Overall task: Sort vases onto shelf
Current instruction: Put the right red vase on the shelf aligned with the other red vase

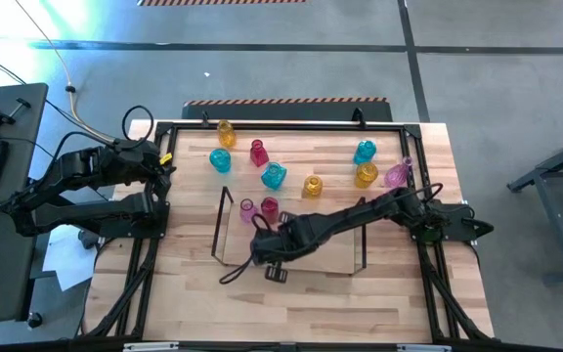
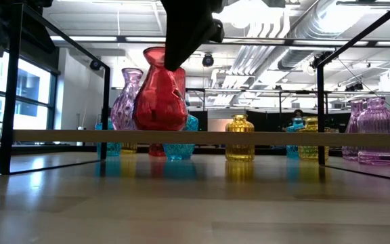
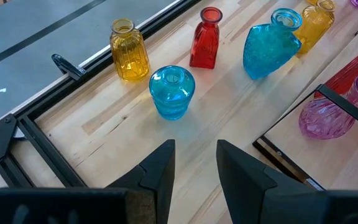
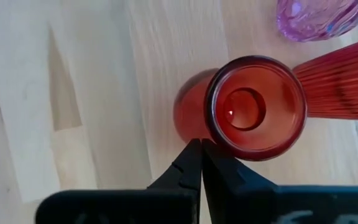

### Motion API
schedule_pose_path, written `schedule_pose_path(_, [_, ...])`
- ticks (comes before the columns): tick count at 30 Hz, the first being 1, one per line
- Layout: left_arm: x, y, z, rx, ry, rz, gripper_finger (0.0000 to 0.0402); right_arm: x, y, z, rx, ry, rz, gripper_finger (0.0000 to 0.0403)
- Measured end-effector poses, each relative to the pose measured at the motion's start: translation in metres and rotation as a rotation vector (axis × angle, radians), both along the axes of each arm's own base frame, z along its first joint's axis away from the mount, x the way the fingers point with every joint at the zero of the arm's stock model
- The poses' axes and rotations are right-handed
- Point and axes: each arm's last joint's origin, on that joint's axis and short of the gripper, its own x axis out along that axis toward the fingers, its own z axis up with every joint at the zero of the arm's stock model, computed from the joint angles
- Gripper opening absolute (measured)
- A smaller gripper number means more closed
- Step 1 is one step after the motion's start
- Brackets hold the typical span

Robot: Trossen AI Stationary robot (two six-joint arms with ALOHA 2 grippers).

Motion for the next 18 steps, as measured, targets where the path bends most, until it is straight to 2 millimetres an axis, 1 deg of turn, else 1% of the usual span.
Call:
schedule_pose_path(7, [0.0000,0.0000,0.0000,-0.001,0.000,-0.001,0.0111,0.0025,-0.0089,0.0001,-0.021,-0.006,-0.024,0.0000])
schedule_pose_path(11, [-0.0002,-0.0001,-0.0002,-0.002,0.003,-0.001,0.0111,0.0024,-0.0099,0.0001,-0.040,-0.008,-0.035,0.0000])
schedule_pose_path(15, [-0.0002,-0.0001,-0.0002,-0.002,0.003,-0.002,0.0111,0.0005,-0.0096,-0.0006,-0.022,0.012,-0.054,0.0000])
schedule_pose_path(18, [-0.0002,-0.0002,-0.0003,-0.002,0.004,-0.002,0.0111,-0.0009,-0.0033,-0.0007,0.035,0.020,-0.055,0.0000])
